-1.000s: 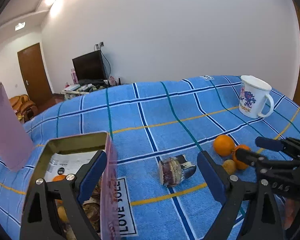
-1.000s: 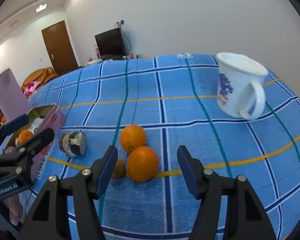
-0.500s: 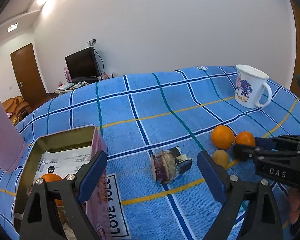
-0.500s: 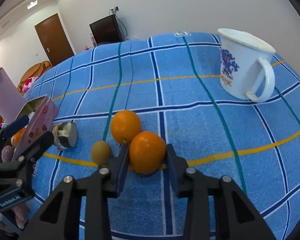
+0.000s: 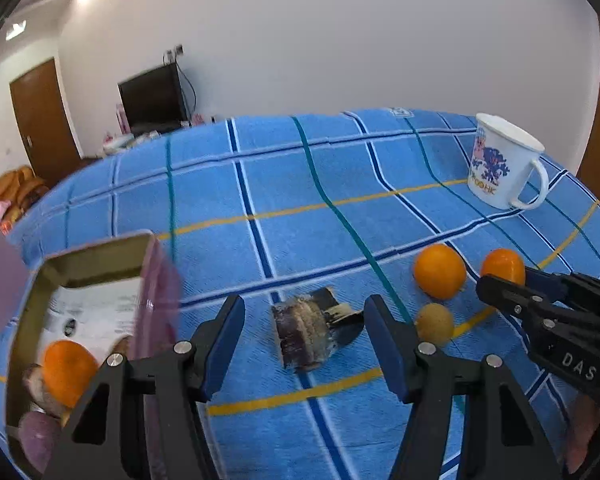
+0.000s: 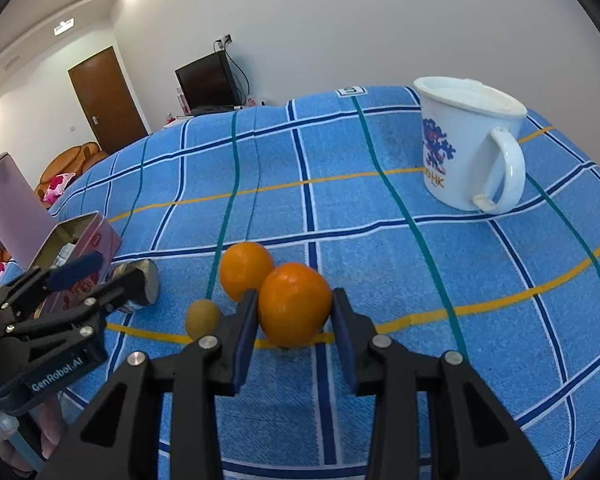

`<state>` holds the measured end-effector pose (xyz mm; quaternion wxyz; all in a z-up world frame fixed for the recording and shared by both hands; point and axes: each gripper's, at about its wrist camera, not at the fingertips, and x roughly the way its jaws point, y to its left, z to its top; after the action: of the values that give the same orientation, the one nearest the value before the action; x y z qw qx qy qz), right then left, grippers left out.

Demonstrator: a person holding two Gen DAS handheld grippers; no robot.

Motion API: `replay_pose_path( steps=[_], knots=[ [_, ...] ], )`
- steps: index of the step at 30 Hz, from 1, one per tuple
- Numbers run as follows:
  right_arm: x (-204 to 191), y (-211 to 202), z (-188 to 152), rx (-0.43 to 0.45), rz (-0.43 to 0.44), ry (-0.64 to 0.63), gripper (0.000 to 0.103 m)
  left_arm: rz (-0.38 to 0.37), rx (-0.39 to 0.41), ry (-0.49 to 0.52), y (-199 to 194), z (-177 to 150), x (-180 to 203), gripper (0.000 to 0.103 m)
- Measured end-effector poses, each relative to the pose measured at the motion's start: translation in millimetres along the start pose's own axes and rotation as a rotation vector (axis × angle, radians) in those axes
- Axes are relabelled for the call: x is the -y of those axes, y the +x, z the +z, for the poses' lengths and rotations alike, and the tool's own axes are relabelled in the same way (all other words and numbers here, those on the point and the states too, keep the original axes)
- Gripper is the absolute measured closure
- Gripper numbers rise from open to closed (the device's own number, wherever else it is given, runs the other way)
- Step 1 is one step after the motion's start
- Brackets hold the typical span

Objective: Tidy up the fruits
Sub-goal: 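Grasp the cut stalk piece with the left tool while the right tool grasps an orange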

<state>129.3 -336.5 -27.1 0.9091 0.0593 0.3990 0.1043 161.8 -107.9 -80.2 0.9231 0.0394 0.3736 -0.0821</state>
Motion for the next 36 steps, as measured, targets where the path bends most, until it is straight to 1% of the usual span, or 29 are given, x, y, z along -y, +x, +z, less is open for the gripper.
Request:
replay_pose_path(
  steps=[2, 3, 4, 5, 6, 10, 16, 26, 27, 28, 30, 36],
  knots=[
    [-0.5, 0.1, 0.3, 0.0, 0.0, -0.001, 0.064, -0.022, -0.02, -0.006, 6.4, 0.4, 1.4, 0.039],
    [-0.5, 0.0, 0.3, 0.0, 0.0, -0.002, 0.064, -0.019, -0.024, -0.011, 7.9, 0.4, 0.7, 0.04],
    [-0.7, 0.0, 0.2, 0.0, 0.001, -0.002, 0.064, -0.017, -0.024, -0.018, 8.9, 0.4, -0.9, 0.046],
    [-0.8, 0.1, 0.2, 0.0, 0.002, -0.002, 0.064, -0.035, -0.029, -0.026, 9.8, 0.3, -2.8, 0.062],
    [-0.8, 0.0, 0.2, -0.001, 0.001, -0.003, 0.064, -0.04, -0.037, -0.027, 11.1, -0.1, -3.4, 0.064],
    [-1.9, 2.5, 0.5, -0.011, 0.004, -0.008, 0.064, -0.055, -0.026, -0.034, 9.5, -1.6, -5.4, 0.064],
    [-7.0, -2.3, -0.2, 0.013, 0.013, -0.035, 0.064, -0.081, 0.012, -0.037, -0.8, -4.6, -7.1, 0.064],
    [-16.9, -14.6, -2.0, 0.073, 0.031, -0.083, 0.064, -0.04, 0.103, 0.017, -18.2, -5.9, 3.4, 0.065],
    [-18.3, -15.7, -2.4, 0.077, 0.032, -0.089, 0.064, -0.038, 0.109, 0.018, -19.3, -6.1, 3.5, 0.069],
    [-19.5, -16.1, -2.5, 0.082, 0.033, -0.095, 0.064, -0.047, 0.119, 0.022, -21.0, -6.4, 3.9, 0.089],
    [-22.1, -19.6, -3.2, 0.1, 0.038, -0.108, 0.064, -0.04, 0.127, 0.027, -23.3, -6.0, 5.0, 0.092],
    [-24.6, -24.5, -4.7, 0.125, 0.032, -0.121, 0.064, -0.06, 0.123, 0.016, -24.0, -5.1, 2.9, 0.092]
  ],
)
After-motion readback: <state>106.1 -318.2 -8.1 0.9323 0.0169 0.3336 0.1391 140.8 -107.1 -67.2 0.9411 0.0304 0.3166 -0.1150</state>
